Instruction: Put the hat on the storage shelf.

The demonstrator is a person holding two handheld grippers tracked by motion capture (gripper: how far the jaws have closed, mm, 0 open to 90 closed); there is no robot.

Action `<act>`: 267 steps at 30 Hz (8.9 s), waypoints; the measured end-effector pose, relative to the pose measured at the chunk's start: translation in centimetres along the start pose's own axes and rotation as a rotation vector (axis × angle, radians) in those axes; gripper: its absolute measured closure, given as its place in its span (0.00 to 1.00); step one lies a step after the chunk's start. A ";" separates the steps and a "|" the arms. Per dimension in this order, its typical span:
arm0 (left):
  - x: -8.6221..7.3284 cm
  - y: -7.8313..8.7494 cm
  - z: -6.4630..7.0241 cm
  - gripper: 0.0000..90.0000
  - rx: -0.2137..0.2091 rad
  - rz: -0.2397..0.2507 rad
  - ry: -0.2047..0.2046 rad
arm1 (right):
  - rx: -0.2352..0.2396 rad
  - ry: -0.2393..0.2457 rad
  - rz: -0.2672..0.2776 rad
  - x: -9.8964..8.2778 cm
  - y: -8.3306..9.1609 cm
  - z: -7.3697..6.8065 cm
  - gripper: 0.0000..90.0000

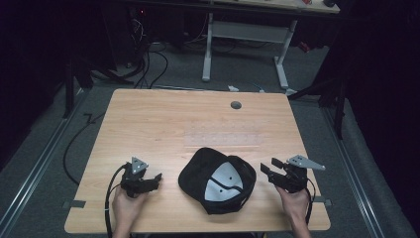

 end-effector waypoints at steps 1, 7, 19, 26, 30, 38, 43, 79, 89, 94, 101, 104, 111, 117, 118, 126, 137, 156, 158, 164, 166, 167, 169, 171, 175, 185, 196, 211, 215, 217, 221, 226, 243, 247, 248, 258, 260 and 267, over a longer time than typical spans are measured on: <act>0.0 0.0 0.0 0.28 0.000 0.000 0.000 | 0.007 0.007 0.004 0.2 0.1 -0.3 0.47; 0.0 0.0 0.0 0.28 0.001 0.000 0.000 | 0.064 0.051 -0.007 1.1 -0.3 -2.2 0.46; 0.0 0.0 0.0 0.28 0.001 0.000 0.001 | 0.124 0.121 -0.049 2.1 -2.6 -4.7 0.44; 0.0 0.0 0.0 0.28 0.002 0.001 0.002 | 0.144 0.156 -0.086 2.2 -4.3 -5.6 0.42; 0.0 0.0 0.0 0.28 0.002 0.001 0.001 | 0.152 0.165 -0.099 2.3 -5.0 -5.8 0.42; 0.0 0.0 0.0 0.28 0.003 0.001 0.001 | 0.175 0.175 -0.153 2.1 -6.6 -6.1 0.41; 0.0 0.0 0.0 0.28 0.003 0.001 0.001 | 0.178 0.183 -0.175 1.9 -7.4 -6.0 0.41; 0.0 0.0 0.0 0.28 0.004 0.002 0.002 | 0.211 0.204 -0.226 -0.5 -9.5 -5.4 0.85; 0.0 0.0 0.0 0.28 0.004 0.002 0.002 | 0.203 0.154 -0.215 -0.6 -8.6 -4.8 0.89; 0.1 -0.1 0.0 0.29 0.007 0.003 0.009 | 0.191 0.144 -0.204 -0.4 -7.8 -4.7 0.89; 0.0 -0.1 0.0 0.28 0.005 0.001 0.007 | 0.176 0.114 -0.204 -0.6 -6.7 -4.3 0.89; 0.0 -0.1 0.0 0.27 0.005 0.000 0.006 | 0.168 0.100 -0.201 -0.7 -6.3 -4.2 0.89; -0.1 0.3 0.7 0.30 -0.013 -0.013 0.019 | 0.161 0.062 -0.171 0.0 -5.0 -4.3 0.89; 0.4 1.9 3.1 0.29 -0.101 0.005 -0.002 | 0.158 0.048 -0.143 1.1 -3.9 -4.7 0.89; 0.4 2.1 3.7 0.28 -0.115 0.004 -0.008 | 0.157 0.046 -0.141 1.3 -3.7 -4.8 0.89; -0.5 3.6 7.6 0.24 -0.231 -0.024 -0.053 | 0.161 0.049 -0.124 2.4 -3.4 -5.5 0.89; -1.7 3.9 11.0 0.21 -0.288 -0.037 -0.099 | 0.163 0.045 -0.109 3.4 -3.8 -5.9 0.89; -1.3 4.4 14.2 0.18 -0.327 0.020 -0.218 | 0.134 0.040 -0.134 3.7 -4.3 -5.9 0.89; -1.2 4.5 14.4 0.17 -0.329 0.030 -0.233 | 0.134 0.038 -0.139 3.6 -4.3 -5.9 0.89; -1.1 4.7 14.8 0.17 -0.331 0.037 -0.276 | 0.129 0.040 -0.170 3.3 -4.4 -5.8 0.89; -1.2 4.7 15.0 0.17 -0.334 0.041 -0.287 | 0.132 0.037 -0.178 3.2 -4.5 -5.9 0.89; -1.2 4.7 15.2 0.17 -0.336 0.042 -0.293 | 0.136 0.039 -0.182 3.1 -4.6 -6.0 0.89; -1.1 4.7 15.3 0.17 -0.331 0.057 -0.311 | 0.135 0.037 -0.198 2.9 -4.8 -6.2 0.89; -1.2 4.7 15.3 0.18 -0.327 0.057 -0.327 | 0.131 0.035 -0.210 2.8 -4.9 -6.2 0.89; -1.1 4.7 15.3 0.21 -0.322 0.067 -0.341 | 0.134 0.038 -0.216 2.7 -5.0 -6.2 0.89; -1.3 5.2 15.9 0.34 -0.328 0.098 -0.418 | 0.190 0.036 -0.236 2.4 -5.4 -7.9 0.89; 0.1 5.8 15.2 0.65 -0.323 0.115 -0.440 | 0.290 -0.005 -0.231 2.0 -5.8 -9.0 0.74; -0.2 7.0 14.9 0.80 -0.380 0.056 -0.466 | 0.327 -0.032 -0.161 3.3 -5.8 -8.9 0.52; -0.6 7.3 14.9 0.82 -0.401 0.028 -0.476 | 0.319 -0.040 -0.138 3.8 -5.8 -8.7 0.49; -0.7 7.6 15.0 0.84 -0.414 0.017 -0.484 | 0.306 -0.043 -0.118 4.2 -5.8 -8.4 0.48; -1.3 8.2 15.4 0.89 -0.447 -0.009 -0.516 | 0.287 -0.064 -0.075 5.2 -5.8 -7.5 0.47; -2.3 8.8 15.9 0.93 -0.493 -0.051 -0.548 | 0.265 -0.093 -0.055 6.2 -5.9 -6.4 0.45; -2.9 10.7 16.5 0.96 -0.579 -0.133 -0.524 | 0.233 -0.169 0.037 8.8 -6.4 -4.3 0.38; -2.1 10.7 16.2 0.96 -0.576 -0.114 -0.475 | 0.218 -0.196 0.048 8.8 -6.1 -3.3 0.38; -1.8 10.7 16.1 0.96 -0.574 -0.111 -0.459 | 0.215 -0.196 0.039 8.7 -6.1 -3.2 0.38; 0.6 10.4 15.0 0.96 -0.576 -0.081 -0.300 | 0.175 -0.188 -0.010 6.2 -5.8 -1.9 0.41; 1.1 10.2 14.8 0.96 -0.562 -0.073 -0.281 | 0.165 -0.167 -0.014 5.9 -5.8 -1.7 0.41; 2.9 9.4 14.4 0.96 -0.527 -0.032 -0.197 | 0.127 -0.047 -0.104 3.0 -6.3 -2.2 0.42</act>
Point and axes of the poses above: each handheld gripper's, and its own axes: y roughly backward along the jaws, x roughly out of its top, z roughly to its right, the point moved 10 cm from there along -y, roughly forward along the jaws, and after that the axes turned 6 degrees about x, right-handed, at the moved point
